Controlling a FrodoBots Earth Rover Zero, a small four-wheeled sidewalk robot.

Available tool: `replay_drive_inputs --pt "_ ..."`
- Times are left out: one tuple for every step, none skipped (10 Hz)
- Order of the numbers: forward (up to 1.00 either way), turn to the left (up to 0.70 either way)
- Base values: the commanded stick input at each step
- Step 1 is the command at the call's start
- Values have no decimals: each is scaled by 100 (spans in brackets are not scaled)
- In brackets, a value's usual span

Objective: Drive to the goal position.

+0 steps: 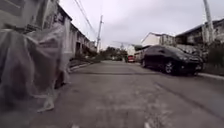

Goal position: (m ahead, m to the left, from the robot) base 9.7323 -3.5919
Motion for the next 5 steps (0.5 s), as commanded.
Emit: replay_drive_inputs --pt "70 0" --pt "70 0" --pt "70 0" --pt "70 0" --pt "70 0"
